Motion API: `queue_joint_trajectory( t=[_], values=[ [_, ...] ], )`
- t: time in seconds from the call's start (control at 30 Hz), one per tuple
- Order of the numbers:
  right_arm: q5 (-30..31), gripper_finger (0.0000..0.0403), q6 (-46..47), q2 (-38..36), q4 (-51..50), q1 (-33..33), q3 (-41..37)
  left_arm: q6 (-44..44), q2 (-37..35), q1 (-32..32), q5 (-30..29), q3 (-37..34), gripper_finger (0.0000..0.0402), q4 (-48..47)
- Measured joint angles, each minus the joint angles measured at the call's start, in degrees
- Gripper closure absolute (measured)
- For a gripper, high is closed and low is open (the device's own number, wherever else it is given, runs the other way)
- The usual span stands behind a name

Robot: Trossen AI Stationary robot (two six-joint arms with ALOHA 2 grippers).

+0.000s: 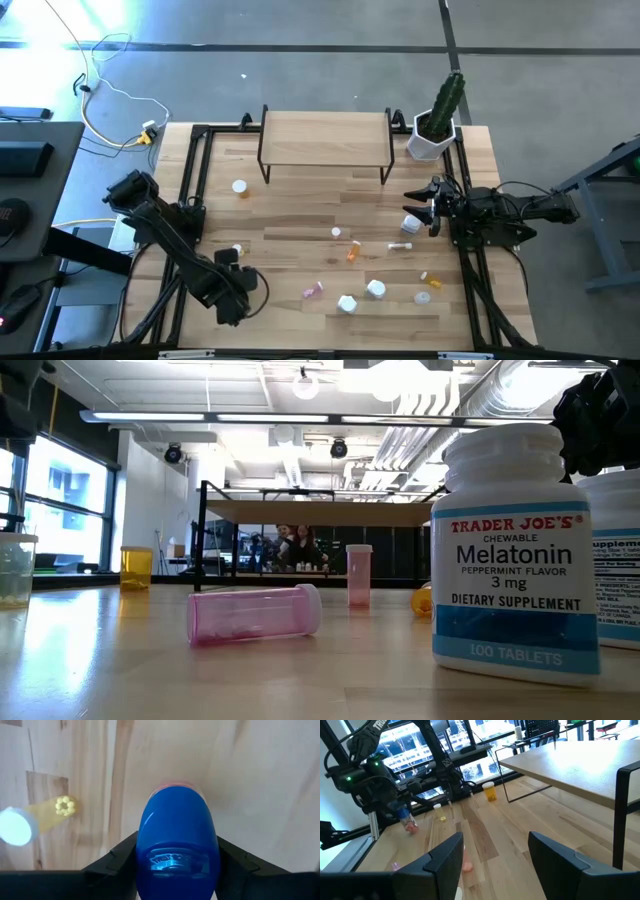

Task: Pick and place medicine bottles onto shelf by color
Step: Put the blue pill bottle on the shelf

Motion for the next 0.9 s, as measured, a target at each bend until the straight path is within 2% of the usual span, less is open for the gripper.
queue_joint_trajectory(
  t=[0.23, 0.5, 0.7, 0.9],
  values=[
    [0.0, 0.0188, 0.0, 0.0, 0.0, 0.0, 0.0, 1.4, -6.3, 1.7, 1.7, 0.2, 0.0229, 0.0],
    [0.0, 0.0188, 0.0, 0.0, 0.0, 0.0, 0.0, 6.9, -15.8, 7.3, -0.3, 4.3, 0.0228, -0.6],
    [0.0, 0.0188, 0.0, 0.0, 0.0, 0.0, 0.0, 13.8, -21.3, 15.6, -1.4, 7.9, 0.0227, -2.2],
    [0.0, 0.0188, 0.0, 0.1, 0.0, 0.0, 0.0, 24.8, -24.2, 27.5, -3.1, 12.6, 0.0226, -6.8]
  ],
)
